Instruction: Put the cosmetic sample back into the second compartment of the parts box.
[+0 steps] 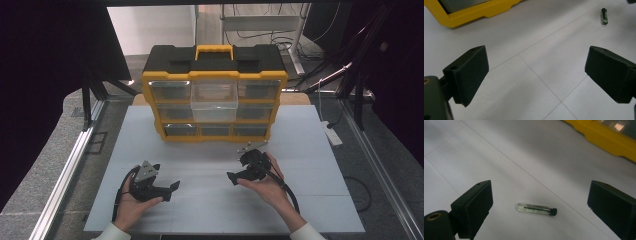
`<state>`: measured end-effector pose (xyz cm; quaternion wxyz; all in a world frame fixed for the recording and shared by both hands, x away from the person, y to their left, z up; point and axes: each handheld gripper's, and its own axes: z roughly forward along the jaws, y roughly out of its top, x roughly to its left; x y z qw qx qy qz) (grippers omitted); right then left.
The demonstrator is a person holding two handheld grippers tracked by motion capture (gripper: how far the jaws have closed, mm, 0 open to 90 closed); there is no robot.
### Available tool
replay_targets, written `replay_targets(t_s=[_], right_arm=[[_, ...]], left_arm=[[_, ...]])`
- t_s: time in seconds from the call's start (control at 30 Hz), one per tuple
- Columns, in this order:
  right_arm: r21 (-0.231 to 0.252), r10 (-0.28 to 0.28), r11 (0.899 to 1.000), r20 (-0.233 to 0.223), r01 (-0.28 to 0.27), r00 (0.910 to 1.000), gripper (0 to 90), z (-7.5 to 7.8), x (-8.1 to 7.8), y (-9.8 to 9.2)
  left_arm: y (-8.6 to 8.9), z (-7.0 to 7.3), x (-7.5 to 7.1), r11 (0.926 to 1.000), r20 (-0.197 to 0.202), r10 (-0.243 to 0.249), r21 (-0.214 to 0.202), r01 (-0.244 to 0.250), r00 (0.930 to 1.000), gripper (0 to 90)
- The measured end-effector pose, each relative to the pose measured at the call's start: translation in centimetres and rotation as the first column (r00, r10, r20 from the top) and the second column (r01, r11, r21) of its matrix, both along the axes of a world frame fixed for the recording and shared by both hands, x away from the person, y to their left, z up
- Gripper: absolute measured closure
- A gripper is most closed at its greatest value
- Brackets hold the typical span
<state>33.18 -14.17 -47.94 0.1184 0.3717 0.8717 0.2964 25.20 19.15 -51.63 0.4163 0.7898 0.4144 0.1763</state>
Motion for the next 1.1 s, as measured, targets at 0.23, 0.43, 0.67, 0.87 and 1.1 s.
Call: replay_targets(t_s=[0.23, 0.43, 0.67, 0.87, 1.1], right_arm=[[-0.047, -0.003, 0.999, -0.048, 0.001, 0.9989, 5.9, -1.7, 0.6, 0.6], [-0.072, -0.024, 0.997, -0.071, 0.018, 0.9972, 5.9, -2.3, 0.8, 0.5], [-0.11, -0.035, 0.994, -0.088, 0.026, 0.9955, 7.0, -2.9, 0.8, 0.6], [-0.115, -0.039, 0.993, -0.104, 0.027, 0.9938, 12.9, -3.3, 0.7, 0.7], [-0.128, -0.041, 0.991, -0.096, 0.028, 0.9946, 22.6, -3.4, 0.5, 0.8]], left_arm=[[0.0, 0.0, -0.1, 1.0, -0.002, 0.0, -0.002, 0.0, 1.0, 5.7], [0.0, 0.0, -0.1, 1.0, -0.003, -0.002, -0.001, 0.002, 1.0, 5.7], [-0.1, -0.1, 0.0, 1.0, -0.002, 0.002, -0.002, -0.002, 1.0, 5.8], [-0.1, -0.1, 0.0, 1.0, -0.002, 0.0, -0.001, 0.0, 1.0, 5.8], [-0.1, -0.1, 0.0, 1.0, -0.001, -0.002, 0.001, 0.002, 1.0, 5.8]])
